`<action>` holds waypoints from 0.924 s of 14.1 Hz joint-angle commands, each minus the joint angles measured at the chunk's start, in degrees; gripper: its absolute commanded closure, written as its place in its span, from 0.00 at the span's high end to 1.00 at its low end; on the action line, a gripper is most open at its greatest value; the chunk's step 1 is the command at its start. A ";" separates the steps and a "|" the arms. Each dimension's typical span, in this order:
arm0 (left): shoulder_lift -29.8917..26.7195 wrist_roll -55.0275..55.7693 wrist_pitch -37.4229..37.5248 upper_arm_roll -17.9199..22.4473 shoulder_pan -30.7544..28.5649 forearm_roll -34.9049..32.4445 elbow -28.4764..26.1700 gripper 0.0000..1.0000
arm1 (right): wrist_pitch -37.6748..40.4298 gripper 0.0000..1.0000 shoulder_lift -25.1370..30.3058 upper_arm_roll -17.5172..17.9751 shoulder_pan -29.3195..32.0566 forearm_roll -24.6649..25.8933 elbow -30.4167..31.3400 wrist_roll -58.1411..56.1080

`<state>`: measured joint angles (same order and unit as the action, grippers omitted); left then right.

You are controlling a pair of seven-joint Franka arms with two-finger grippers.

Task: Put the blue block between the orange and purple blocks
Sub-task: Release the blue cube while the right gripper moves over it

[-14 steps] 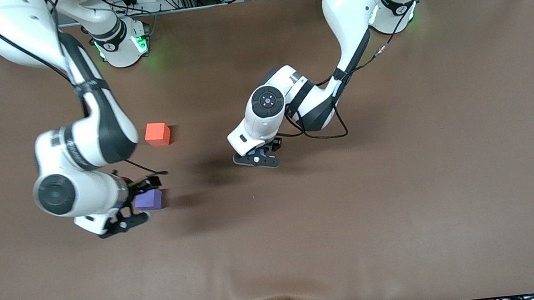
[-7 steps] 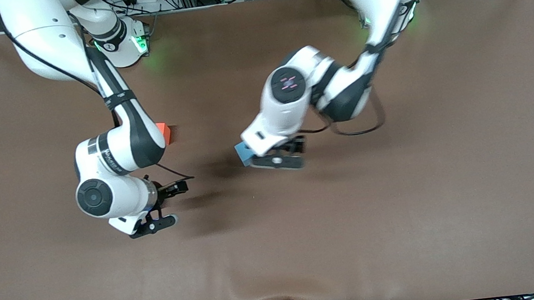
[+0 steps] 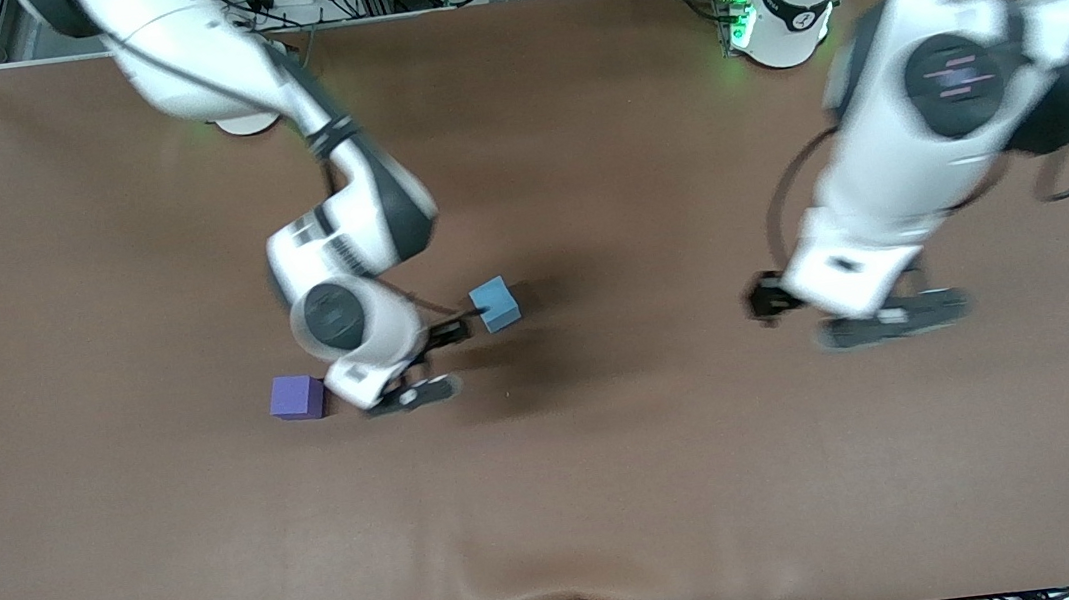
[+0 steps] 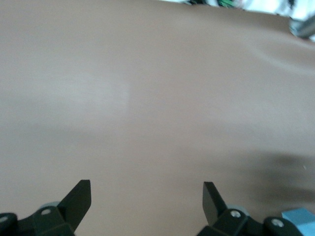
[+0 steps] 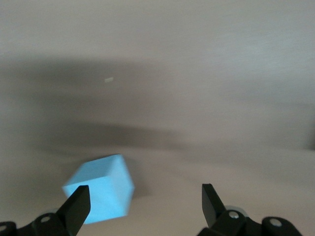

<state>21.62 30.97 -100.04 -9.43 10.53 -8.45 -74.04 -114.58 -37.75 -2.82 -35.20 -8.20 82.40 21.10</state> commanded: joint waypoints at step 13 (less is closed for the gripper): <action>-13.52 -20.59 4.50 -3.65 -19.14 7.66 -10.76 1.00 | -10.31 1.00 -4.70 -0.26 -7.61 9.35 4.78 2.72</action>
<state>12.39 10.87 -95.43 -10.76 -8.28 -1.79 -79.69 -124.42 -42.80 -2.97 -42.26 1.12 86.02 23.27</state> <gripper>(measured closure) 0.000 0.000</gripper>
